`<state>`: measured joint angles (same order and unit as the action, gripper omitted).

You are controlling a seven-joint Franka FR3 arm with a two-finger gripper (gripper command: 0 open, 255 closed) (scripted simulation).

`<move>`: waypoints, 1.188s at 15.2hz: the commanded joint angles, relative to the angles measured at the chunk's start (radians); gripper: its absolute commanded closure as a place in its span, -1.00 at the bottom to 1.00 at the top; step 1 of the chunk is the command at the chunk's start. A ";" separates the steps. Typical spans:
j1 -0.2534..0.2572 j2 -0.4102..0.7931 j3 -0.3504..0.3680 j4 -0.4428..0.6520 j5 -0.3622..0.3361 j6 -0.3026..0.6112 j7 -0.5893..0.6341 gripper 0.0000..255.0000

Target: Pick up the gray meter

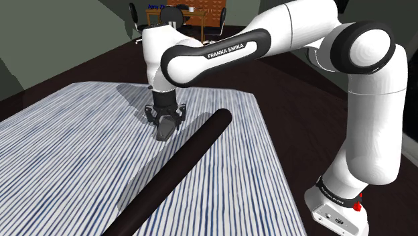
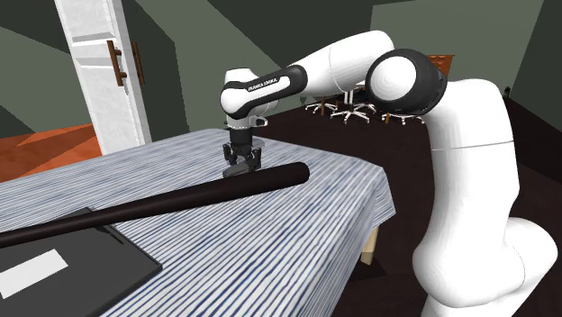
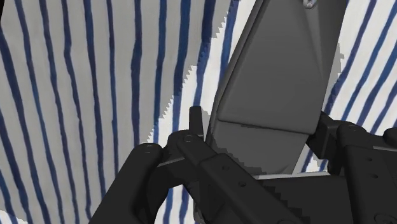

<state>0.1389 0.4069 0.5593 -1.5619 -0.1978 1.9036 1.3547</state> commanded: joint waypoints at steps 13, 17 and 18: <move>0.002 -0.010 0.004 0.050 0.008 -0.060 -0.006 1.00; 0.006 -0.015 0.007 0.098 0.012 -0.111 -0.009 1.00; 0.007 -0.015 0.008 0.111 0.013 -0.125 -0.009 1.00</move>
<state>0.1463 0.3950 0.5659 -1.4604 -0.1870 1.7916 1.3469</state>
